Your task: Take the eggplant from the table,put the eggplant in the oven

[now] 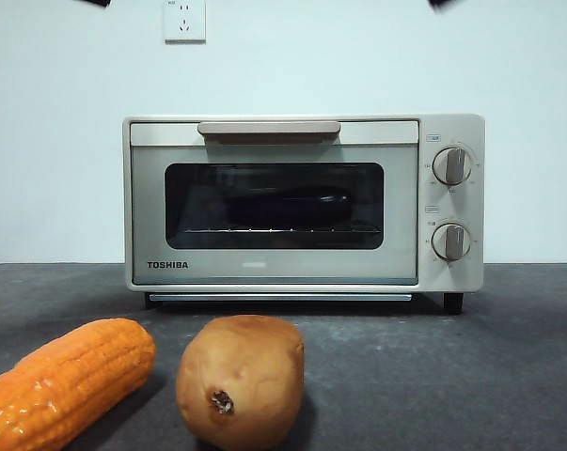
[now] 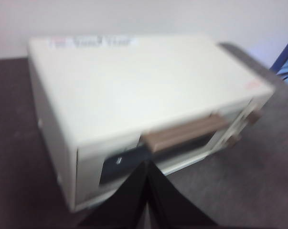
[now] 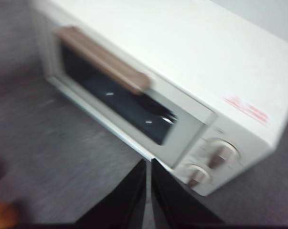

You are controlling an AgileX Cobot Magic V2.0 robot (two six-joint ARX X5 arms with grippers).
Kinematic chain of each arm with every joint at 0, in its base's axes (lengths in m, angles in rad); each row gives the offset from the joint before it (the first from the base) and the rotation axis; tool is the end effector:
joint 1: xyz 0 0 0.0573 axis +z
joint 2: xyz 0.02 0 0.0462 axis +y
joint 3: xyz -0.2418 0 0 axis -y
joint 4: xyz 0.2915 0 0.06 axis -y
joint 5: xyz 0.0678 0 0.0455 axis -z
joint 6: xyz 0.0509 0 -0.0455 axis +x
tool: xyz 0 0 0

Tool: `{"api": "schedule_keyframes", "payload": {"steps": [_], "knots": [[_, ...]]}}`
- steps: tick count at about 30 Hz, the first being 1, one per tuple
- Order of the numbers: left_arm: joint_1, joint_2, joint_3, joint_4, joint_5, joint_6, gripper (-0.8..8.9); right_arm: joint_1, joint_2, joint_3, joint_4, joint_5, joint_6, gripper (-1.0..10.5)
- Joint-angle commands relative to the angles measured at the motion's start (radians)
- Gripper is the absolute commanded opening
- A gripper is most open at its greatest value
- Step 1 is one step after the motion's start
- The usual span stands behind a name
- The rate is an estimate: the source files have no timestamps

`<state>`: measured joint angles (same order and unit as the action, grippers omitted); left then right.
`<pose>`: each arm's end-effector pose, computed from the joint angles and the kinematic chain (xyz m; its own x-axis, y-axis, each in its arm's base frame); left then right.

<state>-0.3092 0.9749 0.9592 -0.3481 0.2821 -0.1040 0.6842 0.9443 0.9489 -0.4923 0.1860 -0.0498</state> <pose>0.2679 -0.1004 0.3175 0.7703 -0.5383 -0.3418 0.5020 0.8425 -0.1955 0.2179 0.1656 0.3055 0.7897 0.4054 -0.4605 -0.5120 0.8490 -0.1305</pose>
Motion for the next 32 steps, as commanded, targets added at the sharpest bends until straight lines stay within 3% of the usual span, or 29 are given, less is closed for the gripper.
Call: {"api": "schedule_keyframes", "payload": {"steps": [1, 6, 10, 13, 26, 30, 32], "knots": [[-0.04, -0.047, -0.1, 0.038, -0.084, -0.008, 0.04, -0.04, -0.032, -0.109, 0.149, -0.003, 0.071, 0.1], [-0.087, -0.148, -0.27, 0.14, -0.163, -0.047, 0.04, -0.052, -0.107, -0.312, 0.383, -0.003, 0.096, 0.1], [-0.105, -0.186, -0.354, 0.199, -0.198, -0.065, 0.04, -0.052, -0.143, -0.416, 0.48, -0.002, 0.103, 0.1], [-0.106, -0.185, -0.36, 0.166, -0.197, -0.099, 0.04, -0.052, -0.142, -0.438, 0.483, 0.002, 0.102, 0.1], [-0.111, -0.186, -0.36, 0.159, -0.196, -0.099, 0.04, -0.053, -0.142, -0.438, 0.522, 0.002, 0.101, 0.1], [-0.101, -0.305, -0.36, 0.126, -0.211, -0.097, 0.04, -0.053, -0.143, -0.438, 0.522, 0.003, 0.101, 0.1], [-0.083, -0.405, -0.361, 0.109, -0.212, 0.016, 0.04, -0.053, -0.142, -0.438, 0.522, 0.003, 0.101, 0.1]]}}
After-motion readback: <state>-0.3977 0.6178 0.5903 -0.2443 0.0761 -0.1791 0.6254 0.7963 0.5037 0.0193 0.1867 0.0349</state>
